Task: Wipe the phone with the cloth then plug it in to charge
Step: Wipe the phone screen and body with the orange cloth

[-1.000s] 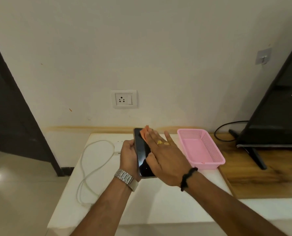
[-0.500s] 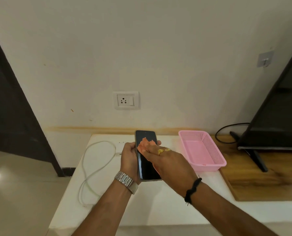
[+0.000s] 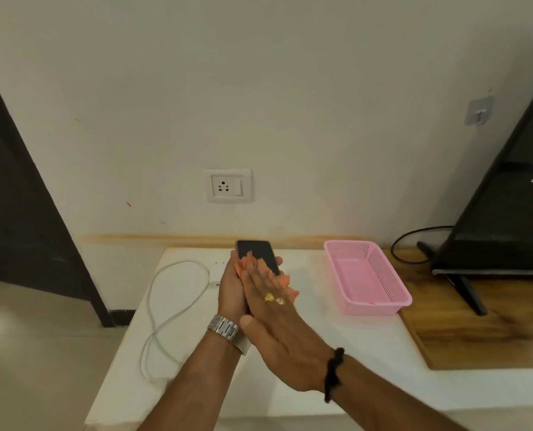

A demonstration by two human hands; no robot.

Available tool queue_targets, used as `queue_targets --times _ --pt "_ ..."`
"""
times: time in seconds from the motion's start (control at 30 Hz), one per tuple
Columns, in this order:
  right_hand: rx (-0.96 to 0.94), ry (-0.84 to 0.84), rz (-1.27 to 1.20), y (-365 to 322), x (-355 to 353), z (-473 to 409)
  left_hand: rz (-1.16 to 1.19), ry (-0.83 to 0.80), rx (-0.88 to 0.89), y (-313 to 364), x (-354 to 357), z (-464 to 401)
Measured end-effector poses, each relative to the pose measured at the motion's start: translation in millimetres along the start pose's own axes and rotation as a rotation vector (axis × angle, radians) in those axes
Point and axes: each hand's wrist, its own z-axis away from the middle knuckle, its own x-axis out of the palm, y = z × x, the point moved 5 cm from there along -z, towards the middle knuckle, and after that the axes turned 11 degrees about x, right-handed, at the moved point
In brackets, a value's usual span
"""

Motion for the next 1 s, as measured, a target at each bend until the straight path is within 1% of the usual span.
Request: queue_targets --times 0.1,0.17,0.23,0.3,0.37,0.47,0.53,0.6,0.63,0.67,0.73,0.8,0.83,0.9,0.97,1.0 --pt "0.08 -0.028 0.002 3.0 -17.3 -24.5 0.033 0.04 0.041 -14.2 1.1 7.4" --pt "0.128 -0.003 0.033 7.0 -30.4 -28.5 0.093 0.006 0.039 -9.0 4.6 4.9" --pt "0.068 0.002 0.012 5.0 -16.9 -7.9 0.09 0.004 0.032 10.3 1.7 -0.1" --pt "-0.009 -0.05 -0.019 -3.1 4.5 11.6 0.003 0.023 0.024 17.2 -5.3 -3.7" --pt "0.028 -0.068 -0.079 -1.9 -5.0 -6.2 -0.005 0.0 -0.008 7.5 1.4 1.4" --pt "0.119 -0.034 -0.004 3.0 -29.1 -24.8 0.093 -0.001 0.019 -0.1 4.3 0.1" --pt "0.097 -0.012 0.0 2.3 -17.9 -7.8 0.099 -0.018 0.027 12.3 1.7 -3.3" --pt "0.03 -0.039 -0.023 -6.0 -0.8 6.9 0.022 0.0 0.043 16.5 -1.9 -5.8" --pt "0.023 -0.041 -0.039 -6.8 -3.2 0.7 0.005 -0.002 0.046 13.7 1.5 -3.8" --pt "0.041 -0.032 -0.035 -4.7 -10.8 -12.3 0.018 0.0 0.048 7.2 4.9 -2.6" --pt "0.103 0.012 0.039 1.8 -33.9 -31.6 0.117 -0.016 0.029 -6.0 13.0 1.0" --pt "0.137 0.061 0.093 8.8 -36.2 -24.5 0.185 -0.069 -0.023 -3.9 15.4 2.4" --pt "0.129 0.055 0.1 8.9 -27.5 -13.9 0.173 -0.071 -0.017 2.4 13.3 0.6" --pt "0.066 0.014 0.072 3.6 -9.5 2.4 0.082 -0.021 0.009 6.8 4.3 -4.4" --pt "0.039 0.007 0.069 7.0 -15.8 -11.5 0.06 0.001 0.017 -0.7 7.3 -1.5" --pt "0.055 0.026 0.098 10.0 -26.5 -22.1 0.067 0.006 0.017 -7.0 9.7 0.2"
